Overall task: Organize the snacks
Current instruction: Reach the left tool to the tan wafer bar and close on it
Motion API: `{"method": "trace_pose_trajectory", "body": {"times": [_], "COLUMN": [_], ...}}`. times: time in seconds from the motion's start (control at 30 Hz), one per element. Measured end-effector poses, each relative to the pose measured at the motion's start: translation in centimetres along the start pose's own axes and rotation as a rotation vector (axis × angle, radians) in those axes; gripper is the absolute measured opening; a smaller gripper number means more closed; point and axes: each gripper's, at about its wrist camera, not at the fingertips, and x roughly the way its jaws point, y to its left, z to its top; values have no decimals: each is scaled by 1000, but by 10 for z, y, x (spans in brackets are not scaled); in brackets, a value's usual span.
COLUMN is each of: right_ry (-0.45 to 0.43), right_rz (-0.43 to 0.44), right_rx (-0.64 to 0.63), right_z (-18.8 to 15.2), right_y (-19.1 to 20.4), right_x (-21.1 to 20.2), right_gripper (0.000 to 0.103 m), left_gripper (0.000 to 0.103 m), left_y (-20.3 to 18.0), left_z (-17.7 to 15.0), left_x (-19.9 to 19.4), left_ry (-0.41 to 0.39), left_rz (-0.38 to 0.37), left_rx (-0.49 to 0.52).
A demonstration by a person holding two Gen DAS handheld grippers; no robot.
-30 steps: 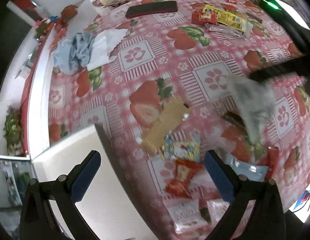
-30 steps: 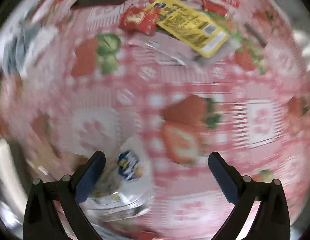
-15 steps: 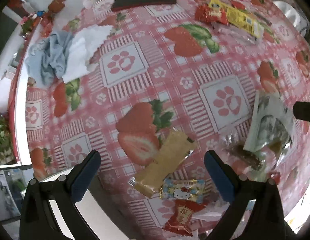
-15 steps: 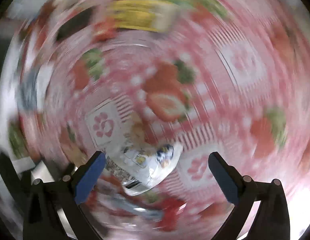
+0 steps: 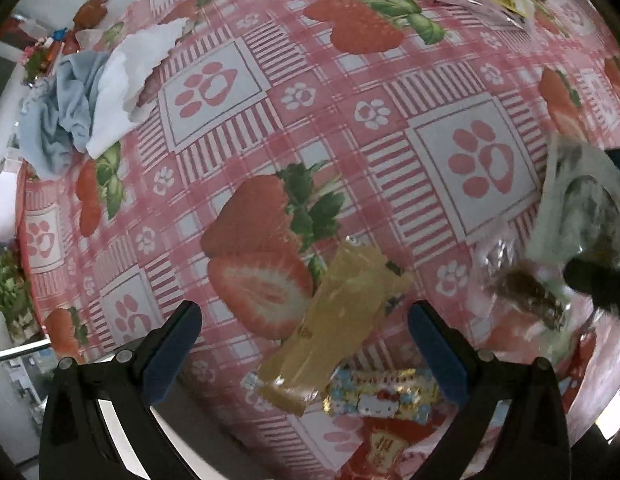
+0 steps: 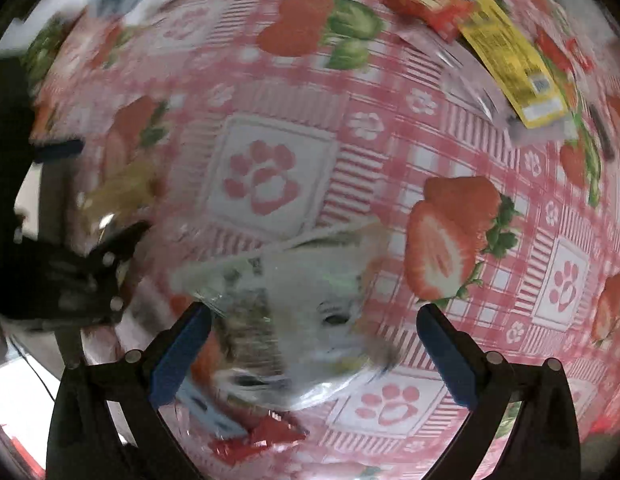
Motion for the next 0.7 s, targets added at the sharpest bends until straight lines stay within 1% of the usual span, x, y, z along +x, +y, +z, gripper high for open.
{"method": "trace_pose_trajectory", "body": {"times": [0.03, 0.1, 0.13, 0.2, 0.27, 0.33, 0.37, 0.43, 0.53, 0.6, 0.63, 0.67, 0.7], "right_ry": [19, 45, 53, 58, 63, 67, 68, 66, 112, 104, 98, 91, 85], "right_rz": [22, 32, 25, -8, -45, -101, -131, -120, -114, -66, -43, -50, -59], "right_rx": [54, 98, 93, 57, 33, 9, -5, 30, 57, 101, 108, 104, 94], "right_z": [3, 6, 4, 6, 6, 2, -1, -6, -2, -2, -6, -9, -10], "right_y": [-11, -20, -29, -29, -20, -10, -3, 0, -2, -5, -17, -18, -19], "right_x": [4, 13, 11, 16, 21, 24, 26, 26, 29, 28, 21, 18, 14], "right_gripper": [103, 103, 103, 103, 103, 103, 103, 103, 103, 103, 102, 95, 91], "left_gripper": [103, 103, 103, 103, 103, 103, 103, 103, 103, 103, 103, 101, 95], "left_y": [2, 6, 8, 15, 24, 37, 36, 39, 38, 34, 32, 30, 18], "left_z": [4, 8, 11, 15, 15, 13, 14, 16, 17, 19, 17, 17, 16], "left_x": [2, 4, 6, 10, 19, 24, 24, 26, 25, 25, 25, 23, 14], "left_ry": [-7, -12, -15, -15, -11, -6, -8, -1, 30, 59, 61, 53, 46], "left_rz": [-16, -38, -51, -76, -122, -165, -155, -160, -157, -146, -132, -121, -119], "left_rx": [-12, -24, -28, -36, -70, -115, -107, -124, -136, -153, -154, -147, -138]}}
